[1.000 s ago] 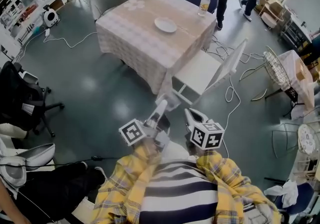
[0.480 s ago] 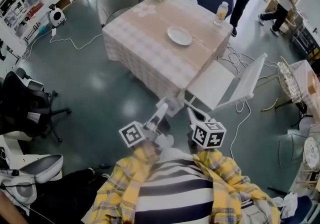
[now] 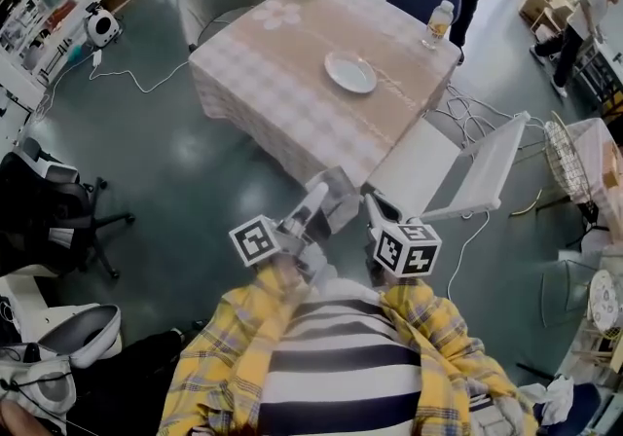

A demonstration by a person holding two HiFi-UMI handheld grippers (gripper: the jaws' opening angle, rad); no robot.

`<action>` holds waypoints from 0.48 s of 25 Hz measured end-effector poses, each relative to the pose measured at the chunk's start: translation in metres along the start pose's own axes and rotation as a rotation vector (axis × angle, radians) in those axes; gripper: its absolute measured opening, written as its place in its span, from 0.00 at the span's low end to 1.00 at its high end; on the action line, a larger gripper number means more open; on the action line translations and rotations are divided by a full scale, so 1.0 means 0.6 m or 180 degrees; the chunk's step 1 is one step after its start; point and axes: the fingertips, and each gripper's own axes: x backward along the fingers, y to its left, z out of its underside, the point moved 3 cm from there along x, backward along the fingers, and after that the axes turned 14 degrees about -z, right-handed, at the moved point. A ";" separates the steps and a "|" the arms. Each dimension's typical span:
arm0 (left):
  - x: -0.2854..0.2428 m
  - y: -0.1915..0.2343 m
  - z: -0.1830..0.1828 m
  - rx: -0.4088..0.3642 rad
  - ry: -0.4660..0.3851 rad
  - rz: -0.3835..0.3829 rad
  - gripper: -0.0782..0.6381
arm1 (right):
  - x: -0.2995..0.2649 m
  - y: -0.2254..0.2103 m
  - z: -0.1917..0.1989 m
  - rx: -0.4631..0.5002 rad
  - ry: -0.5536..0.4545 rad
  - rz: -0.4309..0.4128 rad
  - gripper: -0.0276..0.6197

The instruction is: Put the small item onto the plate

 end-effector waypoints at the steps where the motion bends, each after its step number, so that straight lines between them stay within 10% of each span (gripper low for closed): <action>1: -0.007 -0.001 -0.002 0.0007 0.0020 0.0010 0.19 | -0.003 -0.002 -0.005 0.0014 -0.0005 0.0004 0.04; 12: -0.104 0.017 -0.066 0.0050 0.0222 -0.0043 0.19 | -0.065 -0.049 -0.066 0.0077 0.0003 0.0133 0.04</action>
